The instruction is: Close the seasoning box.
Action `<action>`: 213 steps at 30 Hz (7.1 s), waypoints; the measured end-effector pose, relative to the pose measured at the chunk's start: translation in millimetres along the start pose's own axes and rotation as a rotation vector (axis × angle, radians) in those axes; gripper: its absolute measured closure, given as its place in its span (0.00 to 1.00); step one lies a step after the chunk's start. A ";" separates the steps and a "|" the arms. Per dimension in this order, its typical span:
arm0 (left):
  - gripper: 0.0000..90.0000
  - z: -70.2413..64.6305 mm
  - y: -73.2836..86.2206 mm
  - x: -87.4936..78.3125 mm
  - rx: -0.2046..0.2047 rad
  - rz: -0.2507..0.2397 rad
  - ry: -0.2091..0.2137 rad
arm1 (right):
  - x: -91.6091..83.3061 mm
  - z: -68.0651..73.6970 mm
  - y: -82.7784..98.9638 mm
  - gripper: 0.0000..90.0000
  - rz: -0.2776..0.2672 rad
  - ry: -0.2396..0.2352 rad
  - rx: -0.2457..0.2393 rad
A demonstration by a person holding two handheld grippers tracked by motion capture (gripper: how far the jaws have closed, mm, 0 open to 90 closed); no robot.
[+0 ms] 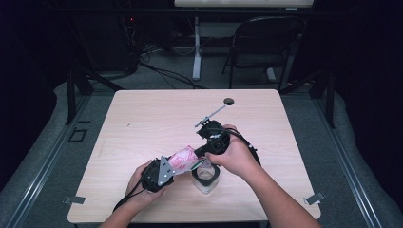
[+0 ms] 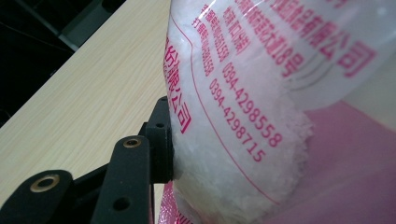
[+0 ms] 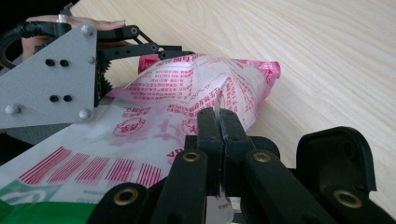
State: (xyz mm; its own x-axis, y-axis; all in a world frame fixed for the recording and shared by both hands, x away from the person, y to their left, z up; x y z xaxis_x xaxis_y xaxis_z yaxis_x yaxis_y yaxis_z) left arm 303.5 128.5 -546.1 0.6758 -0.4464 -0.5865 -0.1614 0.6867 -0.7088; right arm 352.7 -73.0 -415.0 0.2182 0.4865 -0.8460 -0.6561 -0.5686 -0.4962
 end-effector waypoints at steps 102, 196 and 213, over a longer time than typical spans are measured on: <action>0.64 22.0 -45.7 -27.2 0.562 0.187 -0.256 | -5.3 -2.1 15.3 1.00 -0.069 0.010 -0.025; 0.66 13.5 -54.4 -15.4 0.881 0.269 -0.415 | 24.0 -2.0 28.7 1.00 -0.102 0.075 -0.304; 0.67 11.3 -61.9 -16.2 0.938 0.283 -0.421 | 22.8 -4.5 32.6 1.00 -0.119 0.069 -0.286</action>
State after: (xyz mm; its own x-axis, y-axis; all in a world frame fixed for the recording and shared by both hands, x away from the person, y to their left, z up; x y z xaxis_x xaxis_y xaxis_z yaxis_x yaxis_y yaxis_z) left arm 310.7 99.7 -488.3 0.9235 -0.0901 -0.3729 0.1453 0.9817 0.1227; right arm 339.6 -83.4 -451.3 0.3366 0.5201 -0.7850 -0.3952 -0.6787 -0.6191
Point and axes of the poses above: each handheld gripper's, and its own axes: x roughly forward along the jaws, y roughly out of its underside, z roughly to its left, the point moved 1 cm from there along x, roughly forward along the jaws, and after that the axes turned 2 degrees about y, right-handed, at the moved point
